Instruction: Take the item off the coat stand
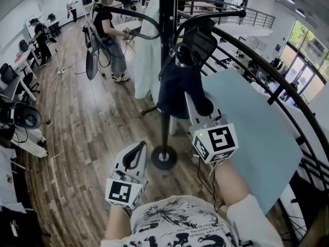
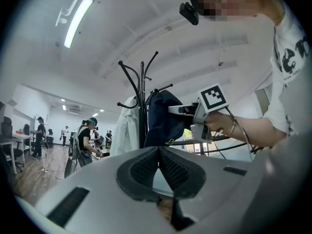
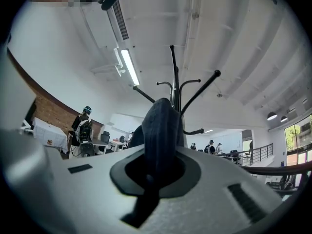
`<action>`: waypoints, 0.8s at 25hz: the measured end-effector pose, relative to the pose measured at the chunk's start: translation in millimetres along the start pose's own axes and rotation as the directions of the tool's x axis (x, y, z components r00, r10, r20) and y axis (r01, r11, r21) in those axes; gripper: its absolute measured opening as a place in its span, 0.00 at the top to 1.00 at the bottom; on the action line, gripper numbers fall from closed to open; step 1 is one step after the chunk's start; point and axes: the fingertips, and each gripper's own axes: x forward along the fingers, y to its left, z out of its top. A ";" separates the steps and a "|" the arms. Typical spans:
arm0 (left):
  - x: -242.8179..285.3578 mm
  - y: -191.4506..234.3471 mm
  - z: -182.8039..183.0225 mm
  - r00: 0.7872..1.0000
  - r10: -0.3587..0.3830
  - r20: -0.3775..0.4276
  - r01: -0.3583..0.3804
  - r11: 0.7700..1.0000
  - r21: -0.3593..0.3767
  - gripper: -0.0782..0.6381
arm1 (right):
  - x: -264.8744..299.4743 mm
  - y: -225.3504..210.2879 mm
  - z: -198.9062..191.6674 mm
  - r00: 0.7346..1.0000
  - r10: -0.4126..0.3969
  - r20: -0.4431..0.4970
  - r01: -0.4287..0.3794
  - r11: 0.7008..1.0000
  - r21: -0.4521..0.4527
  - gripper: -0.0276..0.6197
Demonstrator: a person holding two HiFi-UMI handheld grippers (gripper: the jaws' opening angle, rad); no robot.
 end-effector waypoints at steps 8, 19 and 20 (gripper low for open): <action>-4.5 -3.6 1.8 1.000 -0.012 -0.002 0.012 1.000 0.010 0.88 | -35.3 19.4 -4.8 1.000 0.022 0.001 -0.022 0.996 -0.086 0.95; -17.5 14.0 7.5 0.998 0.055 0.001 -0.055 0.998 0.017 0.88 | -84.8 24.5 -92.6 0.986 0.018 -0.166 -0.007 0.998 0.067 0.95; -18.3 14.9 7.5 0.998 0.059 0.000 -0.059 0.998 0.018 0.88 | -89.9 26.6 -100.0 0.984 0.015 -0.176 -0.002 0.997 0.076 0.95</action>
